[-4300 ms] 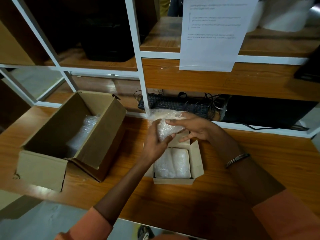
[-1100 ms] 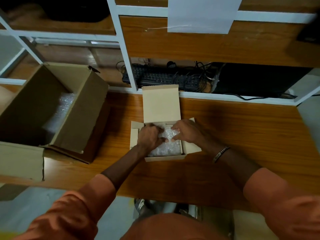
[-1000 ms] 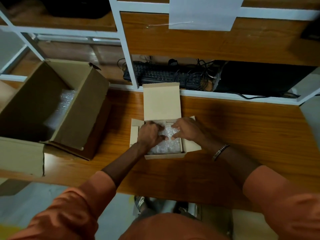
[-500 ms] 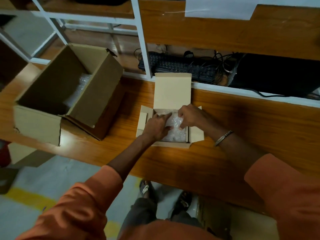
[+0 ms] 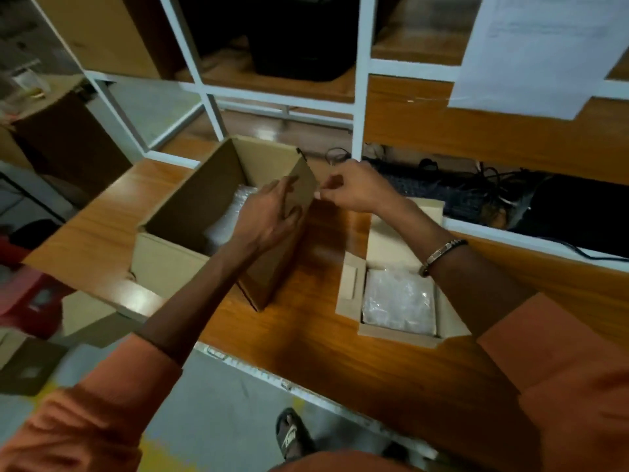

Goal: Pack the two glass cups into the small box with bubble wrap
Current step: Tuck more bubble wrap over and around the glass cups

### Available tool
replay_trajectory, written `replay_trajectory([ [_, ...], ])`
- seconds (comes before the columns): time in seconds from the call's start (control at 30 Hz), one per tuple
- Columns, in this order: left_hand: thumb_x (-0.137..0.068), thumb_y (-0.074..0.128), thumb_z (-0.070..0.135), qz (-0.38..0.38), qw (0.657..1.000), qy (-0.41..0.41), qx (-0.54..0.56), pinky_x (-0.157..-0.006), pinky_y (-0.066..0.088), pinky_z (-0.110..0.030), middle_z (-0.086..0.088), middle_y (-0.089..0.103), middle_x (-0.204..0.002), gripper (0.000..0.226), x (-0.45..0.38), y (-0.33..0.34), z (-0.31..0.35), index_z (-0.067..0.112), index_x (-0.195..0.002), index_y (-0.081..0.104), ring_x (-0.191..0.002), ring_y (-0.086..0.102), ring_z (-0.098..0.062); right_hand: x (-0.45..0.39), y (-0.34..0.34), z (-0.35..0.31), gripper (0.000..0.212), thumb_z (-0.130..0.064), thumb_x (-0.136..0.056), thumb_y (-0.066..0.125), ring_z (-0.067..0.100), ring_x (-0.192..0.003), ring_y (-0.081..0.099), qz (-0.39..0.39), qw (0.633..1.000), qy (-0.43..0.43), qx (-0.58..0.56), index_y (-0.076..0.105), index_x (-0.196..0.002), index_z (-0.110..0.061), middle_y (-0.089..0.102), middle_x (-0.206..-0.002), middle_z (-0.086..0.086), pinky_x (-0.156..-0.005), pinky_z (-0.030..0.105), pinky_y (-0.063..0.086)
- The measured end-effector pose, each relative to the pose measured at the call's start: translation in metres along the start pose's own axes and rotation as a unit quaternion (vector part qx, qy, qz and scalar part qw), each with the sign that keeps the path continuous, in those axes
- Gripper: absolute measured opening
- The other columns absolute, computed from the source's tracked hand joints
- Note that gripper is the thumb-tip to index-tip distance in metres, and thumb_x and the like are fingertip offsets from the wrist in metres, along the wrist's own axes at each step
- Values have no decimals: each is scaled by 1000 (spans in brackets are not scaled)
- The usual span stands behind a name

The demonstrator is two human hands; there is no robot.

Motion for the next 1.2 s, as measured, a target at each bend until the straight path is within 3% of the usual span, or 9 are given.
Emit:
replay_trajectory([
  [0.2, -96, 67, 41, -5, 992, -95, -77, -93, 55, -54, -20, 65, -133, 60, 4, -42, -129, 9, -143, 51, -116, 64, -42, -74, 44, -97, 20, -35, -89, 78, 13, -89, 69, 21, 995, -89, 38, 79, -104, -20, 74, -100, -3, -74, 32, 57],
  [0.3, -95, 72, 32, -29, 992, -95, -74, -93, 55, -50, -22, 66, -131, 62, 13, -44, -171, 6, -147, 50, -113, 65, -41, -114, 90, -108, 27, -34, -84, 84, 16, -87, 69, -41, 992, -52, 108, 75, -104, -19, 73, -97, 0, -74, 33, 58],
  [0.43, -94, 73, 22, -40, 995, -76, -51, -92, 55, -46, -19, 70, -124, 48, 17, -40, -189, 5, -137, 60, -110, 68, -38, -152, 153, -102, 56, -44, -79, 88, 30, -98, 70, -167, 957, 6, 236, 73, -114, -4, 66, -88, 4, -72, 33, 49],
  [0.57, -92, 71, 20, -41, 997, -69, 13, -85, 59, -43, -12, 75, -114, 37, 15, -39, -193, 10, -128, 67, -101, 72, -31, -170, 189, -83, 78, -63, -83, 77, 34, -120, 64, -209, 935, 32, 285, 61, -135, -7, 66, -136, 10, -81, 35, 46],
  [0.67, -92, 70, 16, -29, 995, -79, 52, -88, 60, -46, -13, 75, -115, 37, 18, -43, -198, 9, -128, 68, -103, 72, -31, -174, 200, -72, 86, -65, -80, 79, 33, -124, 63, -231, 924, 33, 303, 56, -141, -9, 63, -142, 9, -81, 35, 45],
  [0.83, -90, 69, 2, -19, 988, -113, 102, -96, 57, -41, -11, 74, -121, 41, 17, -45, -201, 8, -130, 67, -112, 70, -28, -178, 211, -72, 41, -30, -80, 89, 26, -86, 63, -255, 925, 22, 282, 64, -107, -12, 71, -115, 11, -71, 33, 48],
  [0.97, -93, 69, 8, -9, 980, -126, 152, -100, 57, -48, -10, 72, -122, 43, 19, -47, -206, 10, -135, 62, -113, 69, -26, -189, 183, -93, 25, -30, -79, 88, 23, -78, 67, -178, 956, -18, 232, 65, -80, -18, 67, -78, -3, -60, 29, 45],
  [1.1, -98, 69, 31, 13, 959, -138, 247, -102, 55, -53, -4, 64, -136, 56, 16, -55, -200, 22, -149, 47, -125, 62, -22, -178, 127, -117, 17, -33, -86, 77, 14, -76, 58, -197, 973, -45, 109, 74, -91, -16, 66, -83, -4, -69, 32, 44],
  [1.2, -91, 69, 56, 16, 952, -120, 281, -92, 61, -48, -1, 61, -141, 74, 4, -62, -172, 35, -154, 38, -119, 67, -19, -150, 68, -120, 9, -26, -91, 69, 14, -80, 52, -164, 979, -23, -119, 66, -84, -21, 58, -87, -3, -74, 29, 43],
])
Point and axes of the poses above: each hand's wrist, its own x-axis away from the middle knuckle, its own y-axis out of the palm, z = x × y, the point moved 8 cm from there along -x, towards the middle knuckle
